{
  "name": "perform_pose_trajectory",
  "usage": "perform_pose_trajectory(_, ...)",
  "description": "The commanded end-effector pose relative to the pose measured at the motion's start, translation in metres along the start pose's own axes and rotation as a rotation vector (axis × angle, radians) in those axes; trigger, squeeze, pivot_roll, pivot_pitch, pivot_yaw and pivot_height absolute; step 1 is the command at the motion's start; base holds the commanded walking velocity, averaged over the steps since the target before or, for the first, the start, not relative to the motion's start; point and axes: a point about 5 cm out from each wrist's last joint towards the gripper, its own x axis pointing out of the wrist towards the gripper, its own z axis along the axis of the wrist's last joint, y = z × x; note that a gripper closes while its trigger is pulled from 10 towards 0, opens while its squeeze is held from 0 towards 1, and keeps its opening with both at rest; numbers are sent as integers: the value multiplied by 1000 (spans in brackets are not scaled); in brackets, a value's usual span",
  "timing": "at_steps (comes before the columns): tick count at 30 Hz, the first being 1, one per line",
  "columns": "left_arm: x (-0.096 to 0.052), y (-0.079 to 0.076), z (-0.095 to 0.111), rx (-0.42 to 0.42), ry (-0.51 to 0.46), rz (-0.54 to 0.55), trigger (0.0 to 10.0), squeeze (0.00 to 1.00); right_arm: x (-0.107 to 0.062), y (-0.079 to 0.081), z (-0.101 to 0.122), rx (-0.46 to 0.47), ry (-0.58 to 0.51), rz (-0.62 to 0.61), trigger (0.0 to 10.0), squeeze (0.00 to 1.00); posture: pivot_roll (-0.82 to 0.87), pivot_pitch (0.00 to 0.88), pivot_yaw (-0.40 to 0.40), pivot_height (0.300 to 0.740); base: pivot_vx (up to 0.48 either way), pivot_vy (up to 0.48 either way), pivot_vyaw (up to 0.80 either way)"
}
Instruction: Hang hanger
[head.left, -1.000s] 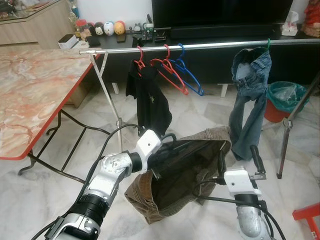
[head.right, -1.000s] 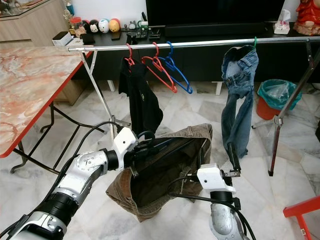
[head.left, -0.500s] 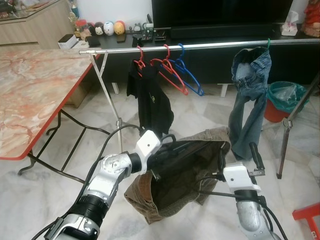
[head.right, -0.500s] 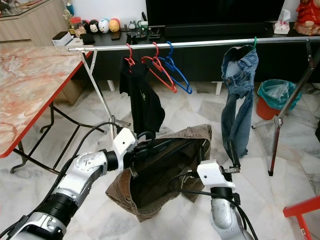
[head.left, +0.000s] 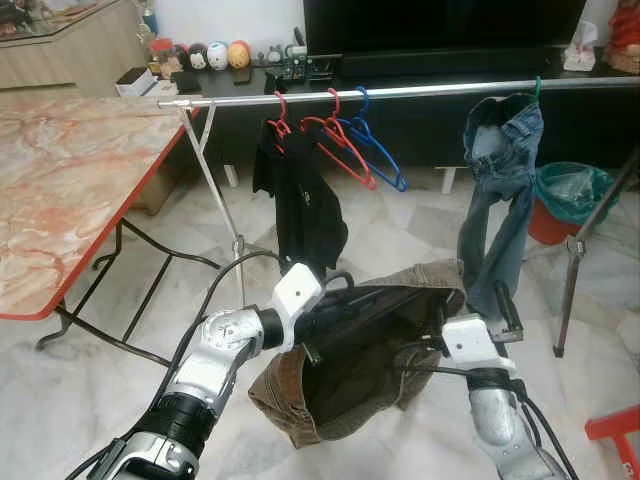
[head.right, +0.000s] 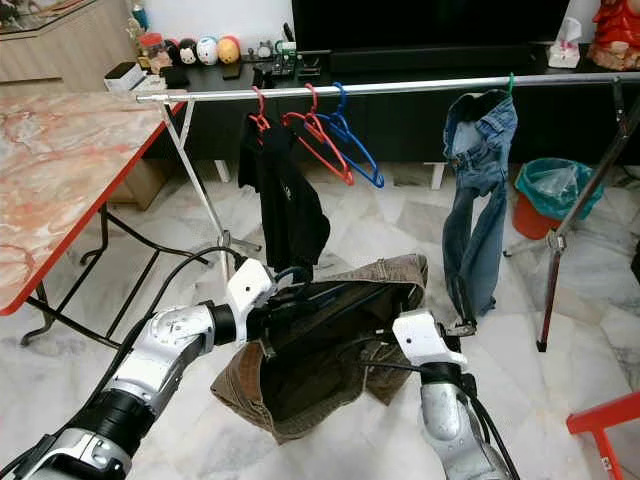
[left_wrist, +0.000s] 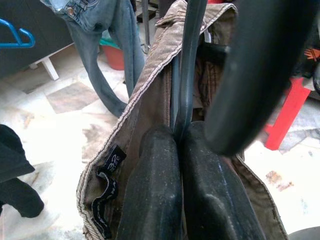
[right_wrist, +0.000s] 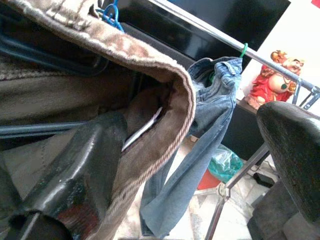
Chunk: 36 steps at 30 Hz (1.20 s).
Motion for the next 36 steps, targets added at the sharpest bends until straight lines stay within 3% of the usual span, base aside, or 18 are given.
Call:
perform_pose_trajectory(1, -1, 2, 12, 25, -47, 3, 10000, 0, 0, 1, 0, 9, -1, -5, 0, 0, 59, 18, 97, 740, 0, 0, 0)
perform_pose_trajectory(36, -3, 3, 10, 20, -37, 8, 10000, 0, 0, 4, -4, 16, 15, 27, 0, 0, 60, 35, 96, 740, 0, 0, 0)
